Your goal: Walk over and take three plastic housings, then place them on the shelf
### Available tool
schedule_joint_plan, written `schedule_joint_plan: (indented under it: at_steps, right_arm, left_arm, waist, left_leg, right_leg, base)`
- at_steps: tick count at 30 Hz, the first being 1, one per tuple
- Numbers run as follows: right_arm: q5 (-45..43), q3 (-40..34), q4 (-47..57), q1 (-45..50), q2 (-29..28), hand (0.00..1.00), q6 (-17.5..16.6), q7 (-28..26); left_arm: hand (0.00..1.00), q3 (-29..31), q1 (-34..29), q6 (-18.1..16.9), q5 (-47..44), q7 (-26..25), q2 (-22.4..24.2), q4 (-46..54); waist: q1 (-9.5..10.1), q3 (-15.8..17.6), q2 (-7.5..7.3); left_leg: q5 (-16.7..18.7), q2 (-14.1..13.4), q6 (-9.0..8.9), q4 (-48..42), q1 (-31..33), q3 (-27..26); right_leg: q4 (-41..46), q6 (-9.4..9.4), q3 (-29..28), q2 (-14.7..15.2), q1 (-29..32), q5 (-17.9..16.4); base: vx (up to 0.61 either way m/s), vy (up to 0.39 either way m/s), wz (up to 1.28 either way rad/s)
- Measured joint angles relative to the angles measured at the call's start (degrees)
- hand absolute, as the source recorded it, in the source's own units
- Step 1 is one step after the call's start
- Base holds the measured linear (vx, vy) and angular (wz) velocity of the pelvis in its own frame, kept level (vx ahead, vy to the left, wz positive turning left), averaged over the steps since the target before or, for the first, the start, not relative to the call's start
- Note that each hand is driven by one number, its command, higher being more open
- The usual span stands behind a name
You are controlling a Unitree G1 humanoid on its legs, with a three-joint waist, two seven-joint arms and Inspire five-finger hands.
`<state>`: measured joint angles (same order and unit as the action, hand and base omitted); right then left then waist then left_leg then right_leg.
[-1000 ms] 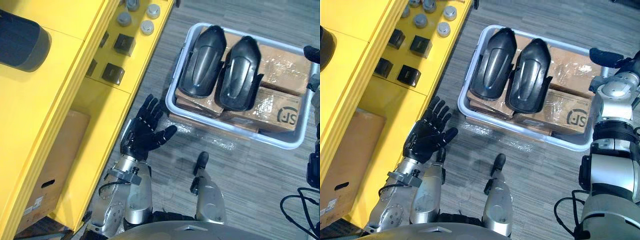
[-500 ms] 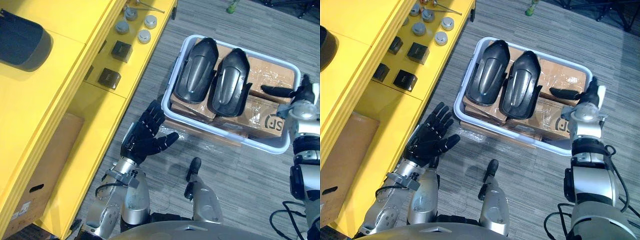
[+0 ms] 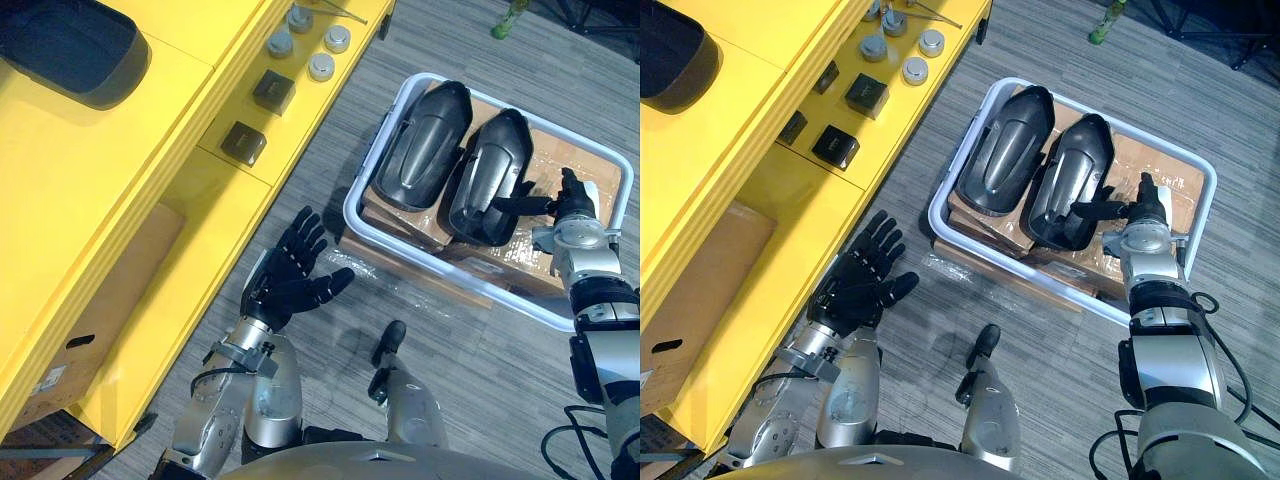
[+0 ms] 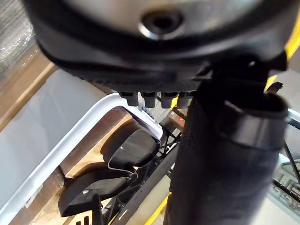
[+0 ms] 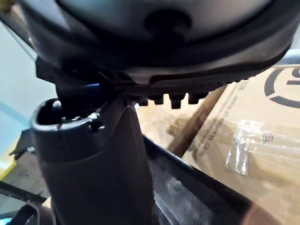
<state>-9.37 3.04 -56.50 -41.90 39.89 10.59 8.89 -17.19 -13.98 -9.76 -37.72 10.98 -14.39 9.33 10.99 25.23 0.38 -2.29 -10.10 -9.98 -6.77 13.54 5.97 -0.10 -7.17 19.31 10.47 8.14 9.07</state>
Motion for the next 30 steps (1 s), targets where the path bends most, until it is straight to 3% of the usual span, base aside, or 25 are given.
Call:
schedule_joint_plan:
  at_steps: [3, 4, 7, 12, 17, 20, 24, 30]
  right_arm:
    - [0.07, 0.37, -0.05, -0.01, -0.79, 1.0, 1.86, -1.14]
    - [0.29, 0.93, -0.05, -0.08, -1.08, 0.0, 3.12, -1.82]
    - [2.44, 1.81, -0.19, -0.44, -1.86, 0.0, 5.4, -3.52]
    - [18.07, 2.29, -5.42, -4.29, -1.34, 0.0, 9.22, -7.28]
    - [24.63, 3.03, -8.96, -6.81, -1.25, 0.0, 13.77, -8.46]
    - [24.55, 2.97, -11.6, -6.49, -1.61, 0.0, 16.06, -10.99]
    - [20.72, -2.53, -13.11, -6.2, -2.29, 0.0, 16.49, -9.27]
    - [5.97, -12.1, -15.11, -3.46, -2.23, 0.0, 14.45, -2.18]
  left_arm:
    - [1.0, -0.01, 0.02, -0.05, -0.08, -0.56, 0.04, 0.0]
    - [1.0, -0.01, 0.02, -0.05, -0.08, -0.62, 0.05, -0.01]
    - [1.0, -0.01, 0.03, -0.06, -0.09, -0.63, 0.06, -0.01]
    - [1.0, 0.0, 0.02, -0.07, -0.12, -0.68, 0.03, -0.54]
    - [1.0, -0.14, -0.02, -0.07, -0.1, -0.78, 0.02, -0.54]
    - [1.0, -0.56, 0.14, -0.06, -0.22, -0.78, 0.04, -0.53]
    - [1.0, -0.54, 0.13, -0.05, -0.39, -0.82, 0.05, -0.53]
    - [1.0, -0.2, -0.17, -0.34, -0.39, -0.83, 0.05, -0.52]
  waist:
    - [-0.03, 0.0, 0.0]
    - [-0.03, 0.0, 0.0]
    - [-0.03, -0.01, -0.02]
    - [-0.02, -0.61, -0.95]
    - [0.08, -0.69, -1.1]
    - [0.44, -0.69, -1.1]
    - [-0.07, -0.71, -1.06]
    - [-0.2, -0.7, -1.05]
  left_leg:
    - [0.0, -0.01, 0.0, 0.0, 0.04, 0.0]
    - [-0.01, -0.02, 0.0, 0.0, 0.1, 0.0]
    - [-0.16, -0.03, -0.02, 0.0, 0.56, 0.01]
    - [-0.44, -0.17, -0.1, 0.05, 1.12, 0.61]
    - [-0.52, -0.13, -0.11, 0.06, 1.08, 0.71]
    - [-0.55, -0.12, -0.1, 0.1, 0.99, 0.73]
    - [-0.59, 0.06, -0.04, 0.08, 0.81, 0.66]
    - [-0.6, 0.04, -0.04, 0.09, 0.77, 0.01]
  right_leg:
    - [0.01, 0.0, 0.0, 0.0, 0.04, 0.0]
    - [0.03, 0.0, 0.01, -0.01, 0.12, 0.0]
    - [0.14, 0.0, 0.02, 0.0, 0.63, 0.0]
    - [0.16, 0.03, 0.71, -0.16, 0.78, 0.02]
    - [0.22, 0.05, 0.79, -0.13, 0.67, 0.01]
    - [0.5, 0.29, 0.81, -0.09, 0.66, -0.15]
    - [0.88, 0.42, 0.79, 0.17, 0.7, -0.28]
    - [0.79, 0.41, 0.34, 0.22, 1.1, -0.3]
  base:
    - [0.0, 0.0, 0.0]
    - [0.0, 0.0, 0.0]
    - [-0.01, 0.0, 0.01]
    - [-0.01, -0.002, 0.03]
    - [0.0, -0.001, 0.01]
    - [0.0, 0.0, 0.0]
    - [0.0, 0.0, 0.0]
    - [0.0, 0.0, -0.03]
